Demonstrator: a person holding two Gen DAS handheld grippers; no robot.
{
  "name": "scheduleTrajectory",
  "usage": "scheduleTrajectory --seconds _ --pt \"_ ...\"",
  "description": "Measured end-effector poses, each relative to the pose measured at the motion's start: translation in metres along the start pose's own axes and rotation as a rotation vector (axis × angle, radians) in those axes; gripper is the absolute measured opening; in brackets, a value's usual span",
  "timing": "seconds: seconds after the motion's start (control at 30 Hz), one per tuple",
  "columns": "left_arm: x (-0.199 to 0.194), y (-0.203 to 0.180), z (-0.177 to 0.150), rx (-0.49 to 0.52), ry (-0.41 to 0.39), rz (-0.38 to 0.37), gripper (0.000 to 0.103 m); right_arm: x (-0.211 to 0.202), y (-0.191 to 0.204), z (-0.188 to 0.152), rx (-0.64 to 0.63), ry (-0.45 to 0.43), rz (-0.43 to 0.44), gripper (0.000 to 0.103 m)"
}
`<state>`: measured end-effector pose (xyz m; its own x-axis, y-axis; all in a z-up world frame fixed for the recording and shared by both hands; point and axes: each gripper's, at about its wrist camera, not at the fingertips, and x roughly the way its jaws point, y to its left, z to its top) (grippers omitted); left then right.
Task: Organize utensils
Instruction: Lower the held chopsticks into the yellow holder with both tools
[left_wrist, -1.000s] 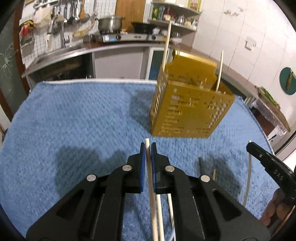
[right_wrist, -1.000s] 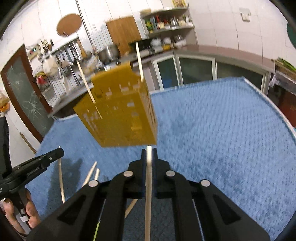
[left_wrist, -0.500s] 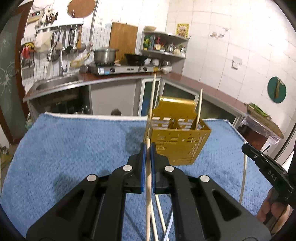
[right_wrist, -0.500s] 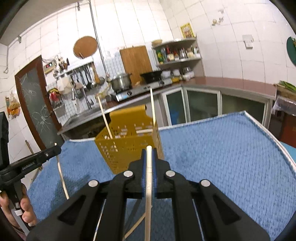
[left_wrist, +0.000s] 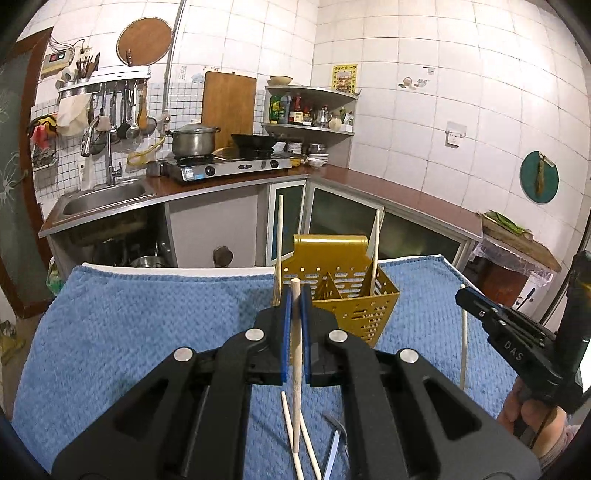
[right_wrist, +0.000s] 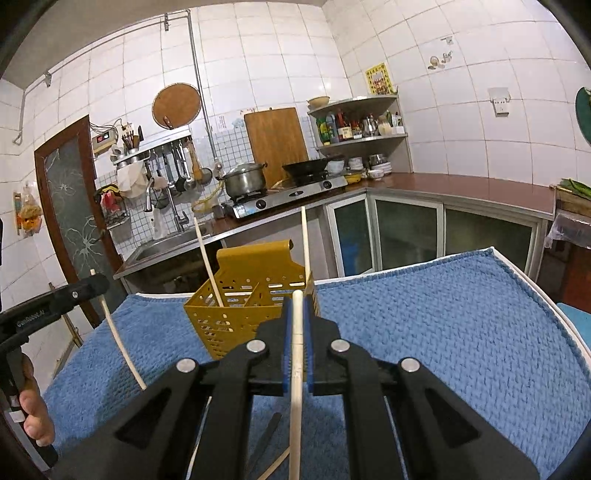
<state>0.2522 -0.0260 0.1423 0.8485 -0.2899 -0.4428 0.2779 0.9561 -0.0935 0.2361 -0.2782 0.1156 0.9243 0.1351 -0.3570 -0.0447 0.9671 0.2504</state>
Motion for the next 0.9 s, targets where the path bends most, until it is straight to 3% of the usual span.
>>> scheduleTrajectory --seconds 0.3,0.9 --pt "0.001 0.004 0.018 0.005 -0.011 -0.023 0.004 0.004 0.004 0.023 0.011 0.011 0.007 0.006" --pt "0.004 -0.004 0.104 0.0 -0.177 -0.024 0.004 0.025 0.025 0.116 -0.036 -0.346 0.033 0.006"
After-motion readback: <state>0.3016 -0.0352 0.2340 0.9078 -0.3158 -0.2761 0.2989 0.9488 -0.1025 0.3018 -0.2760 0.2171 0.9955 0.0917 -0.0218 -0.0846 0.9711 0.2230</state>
